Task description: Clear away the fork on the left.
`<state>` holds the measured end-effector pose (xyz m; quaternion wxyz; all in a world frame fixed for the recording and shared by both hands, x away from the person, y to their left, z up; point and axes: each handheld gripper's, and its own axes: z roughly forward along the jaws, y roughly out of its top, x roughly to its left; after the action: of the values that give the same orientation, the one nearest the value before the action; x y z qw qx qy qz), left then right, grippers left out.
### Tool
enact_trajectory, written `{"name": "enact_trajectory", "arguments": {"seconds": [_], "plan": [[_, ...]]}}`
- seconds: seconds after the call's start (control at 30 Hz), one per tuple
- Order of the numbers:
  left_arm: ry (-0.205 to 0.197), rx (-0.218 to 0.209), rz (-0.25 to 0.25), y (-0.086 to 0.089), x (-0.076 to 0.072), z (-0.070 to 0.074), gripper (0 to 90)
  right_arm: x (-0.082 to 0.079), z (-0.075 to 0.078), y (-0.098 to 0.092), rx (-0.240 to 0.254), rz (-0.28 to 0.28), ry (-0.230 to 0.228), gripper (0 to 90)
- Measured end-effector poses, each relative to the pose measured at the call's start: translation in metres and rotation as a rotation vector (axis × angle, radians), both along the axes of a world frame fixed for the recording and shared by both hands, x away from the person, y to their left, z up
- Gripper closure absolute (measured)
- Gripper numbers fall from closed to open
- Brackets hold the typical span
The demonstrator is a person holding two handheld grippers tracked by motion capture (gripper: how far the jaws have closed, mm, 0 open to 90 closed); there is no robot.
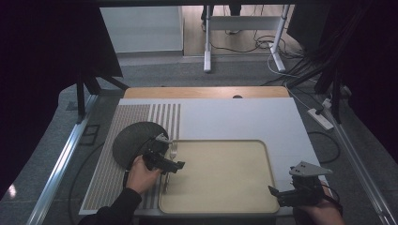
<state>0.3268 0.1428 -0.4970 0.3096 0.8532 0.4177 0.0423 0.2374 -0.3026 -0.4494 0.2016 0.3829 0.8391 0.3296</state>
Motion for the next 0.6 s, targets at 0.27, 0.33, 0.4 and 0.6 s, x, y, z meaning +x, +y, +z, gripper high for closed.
{"name": "enact_trajectory", "arguments": {"seconds": [0.27, 0.33, 0.4, 0.6], "plan": [[-0.019, -0.006, -0.017, 0.008, -0.001, 0.004, 0.0, 0.000, 0.000, 0.000, 0.002, 0.003, 0.002, 0.0], [-0.027, -0.007, -0.013, 0.011, -0.002, 0.006, 0.0, 0.000, 0.000, 0.000, 0.000, 0.002, 0.003, 0.0], [-0.027, -0.013, -0.008, 0.015, -0.003, 0.007, 0.0, 0.000, 0.000, 0.000, 0.001, 0.002, 0.001, 0.0], [-0.043, -0.033, 0.004, 0.028, -0.008, 0.012, 0.0, 0.000, 0.000, 0.000, 0.001, 0.000, 0.002, 0.0]]}}
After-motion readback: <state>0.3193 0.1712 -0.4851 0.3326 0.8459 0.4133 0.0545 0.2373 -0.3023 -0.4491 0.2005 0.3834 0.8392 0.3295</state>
